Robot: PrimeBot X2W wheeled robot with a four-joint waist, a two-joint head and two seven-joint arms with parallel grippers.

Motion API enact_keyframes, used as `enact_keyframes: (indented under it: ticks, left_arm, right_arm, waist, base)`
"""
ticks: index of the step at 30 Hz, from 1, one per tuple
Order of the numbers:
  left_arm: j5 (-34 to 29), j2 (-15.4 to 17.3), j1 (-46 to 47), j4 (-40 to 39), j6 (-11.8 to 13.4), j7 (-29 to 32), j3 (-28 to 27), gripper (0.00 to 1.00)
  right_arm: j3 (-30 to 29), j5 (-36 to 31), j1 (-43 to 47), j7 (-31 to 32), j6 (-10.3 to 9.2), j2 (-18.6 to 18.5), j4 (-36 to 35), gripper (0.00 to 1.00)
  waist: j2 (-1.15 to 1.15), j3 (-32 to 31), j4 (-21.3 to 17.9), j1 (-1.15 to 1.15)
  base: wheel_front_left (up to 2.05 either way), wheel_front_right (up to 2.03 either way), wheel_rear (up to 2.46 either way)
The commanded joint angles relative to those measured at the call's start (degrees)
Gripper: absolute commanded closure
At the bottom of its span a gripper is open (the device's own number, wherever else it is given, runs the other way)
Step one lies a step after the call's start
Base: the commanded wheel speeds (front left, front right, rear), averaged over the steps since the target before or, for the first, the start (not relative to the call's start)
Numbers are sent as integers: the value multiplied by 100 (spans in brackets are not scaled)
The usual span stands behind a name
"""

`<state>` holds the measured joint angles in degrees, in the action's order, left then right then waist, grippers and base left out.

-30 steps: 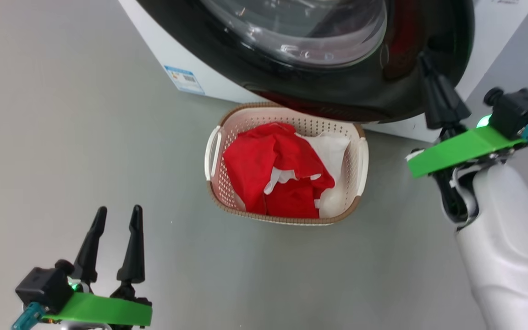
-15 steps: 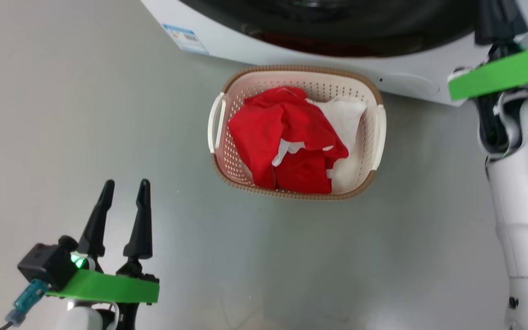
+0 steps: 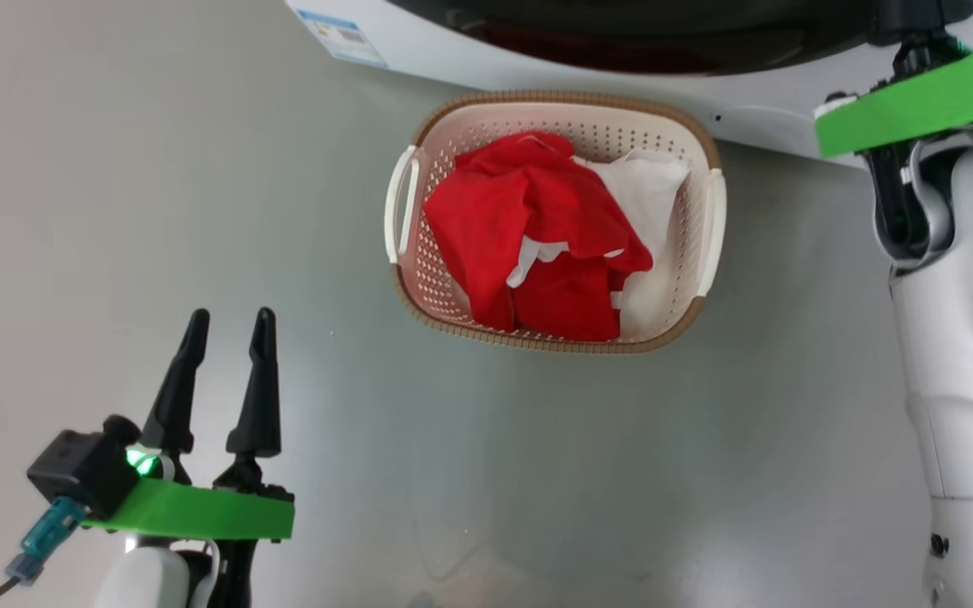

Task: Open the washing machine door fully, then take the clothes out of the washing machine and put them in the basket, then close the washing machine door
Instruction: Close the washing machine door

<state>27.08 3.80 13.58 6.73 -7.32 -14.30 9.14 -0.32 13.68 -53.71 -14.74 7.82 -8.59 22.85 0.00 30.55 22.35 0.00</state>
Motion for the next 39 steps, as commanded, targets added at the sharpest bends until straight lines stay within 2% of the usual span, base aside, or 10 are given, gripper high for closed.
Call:
enact_keyframes:
  ticks: [1,2,3,5,15,26,39]
  left_arm:
    - [-7,172,28,-67,-17,-70,-242,0]
    - [-18,178,10,-53,-17,-70,-252,0]
    - [-18,178,10,-53,-17,-70,-252,0]
    - [-39,201,-37,-22,-17,-70,-268,0]
    - [-159,367,-421,118,-17,-70,-452,0]
    - [-227,489,-869,254,-17,-70,-615,0]
    - [-280,621,-1246,324,-17,-70,-677,0]
  right_arm:
    - [240,-7,276,-26,-33,91,-93,83]
    - [333,5,375,-26,-33,86,-69,58]
    - [333,5,375,-26,-33,86,-69,58]
    - [488,41,593,-26,-33,92,-41,0]
    - [980,288,1898,-26,-33,140,-39,0]
    - [911,467,3259,-26,-33,147,-273,0]
    - [790,583,4207,-26,-33,138,-526,0]
  waist:
    - [0,-168,-89,0]
    - [0,-228,-116,0]
    - [0,-228,-116,0]
    - [0,-355,-181,0]
    - [0,-1070,-645,0]
    - [0,-1724,-1141,0]
    - [0,-2240,-1581,0]
  base:
    - [0,0,0]
    - [0,0,0]
    - [0,0,0]
    - [0,0,0]
    - [0,0,0]
    - [0,0,0]
    - [0,0,0]
